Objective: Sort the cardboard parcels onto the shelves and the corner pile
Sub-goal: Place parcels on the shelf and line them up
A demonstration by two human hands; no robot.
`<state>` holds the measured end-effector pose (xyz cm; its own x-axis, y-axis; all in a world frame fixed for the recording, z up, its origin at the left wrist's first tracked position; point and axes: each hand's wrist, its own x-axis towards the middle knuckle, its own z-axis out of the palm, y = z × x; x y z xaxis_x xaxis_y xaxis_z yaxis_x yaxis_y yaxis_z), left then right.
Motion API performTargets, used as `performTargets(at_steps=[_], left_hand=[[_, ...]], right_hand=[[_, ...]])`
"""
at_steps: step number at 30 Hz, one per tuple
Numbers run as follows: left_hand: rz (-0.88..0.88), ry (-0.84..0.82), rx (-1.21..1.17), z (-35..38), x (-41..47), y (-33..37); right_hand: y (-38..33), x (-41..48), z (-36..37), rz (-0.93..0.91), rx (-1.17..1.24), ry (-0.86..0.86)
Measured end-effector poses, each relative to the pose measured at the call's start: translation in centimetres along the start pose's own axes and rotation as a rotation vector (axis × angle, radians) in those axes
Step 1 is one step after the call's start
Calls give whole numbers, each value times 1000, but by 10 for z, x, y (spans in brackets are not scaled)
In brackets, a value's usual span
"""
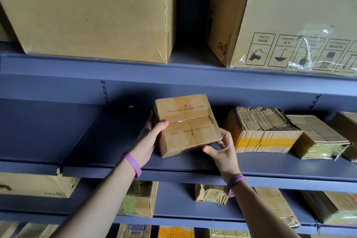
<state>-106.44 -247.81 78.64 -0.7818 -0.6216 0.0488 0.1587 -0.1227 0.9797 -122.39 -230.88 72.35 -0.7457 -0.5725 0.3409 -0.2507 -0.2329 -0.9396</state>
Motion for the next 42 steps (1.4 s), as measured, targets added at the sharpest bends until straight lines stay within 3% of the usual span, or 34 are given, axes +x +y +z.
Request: performTargets(at_steps=[5,12,15,19,26,42], left_hand=[[27,-55,104,-11,-2,12],[1,-107,242,-21,-3,15],[22,-146,187,-17,-4,19],[-12,-82,82,-13,-6,24],[73,68,206,-11,-9,23],[79,-5,307,-15,-15,10]], right_hand=[[-4,0,3,31,3,-110],[-4,-2,3,19,-87,-84],[-3,-2,3,-5,-86,-70],[-2,-2,5,-32,-97,-71],[-4,-6,5,-28,-92,-62],[-9,-9,9,15,-127,-155]])
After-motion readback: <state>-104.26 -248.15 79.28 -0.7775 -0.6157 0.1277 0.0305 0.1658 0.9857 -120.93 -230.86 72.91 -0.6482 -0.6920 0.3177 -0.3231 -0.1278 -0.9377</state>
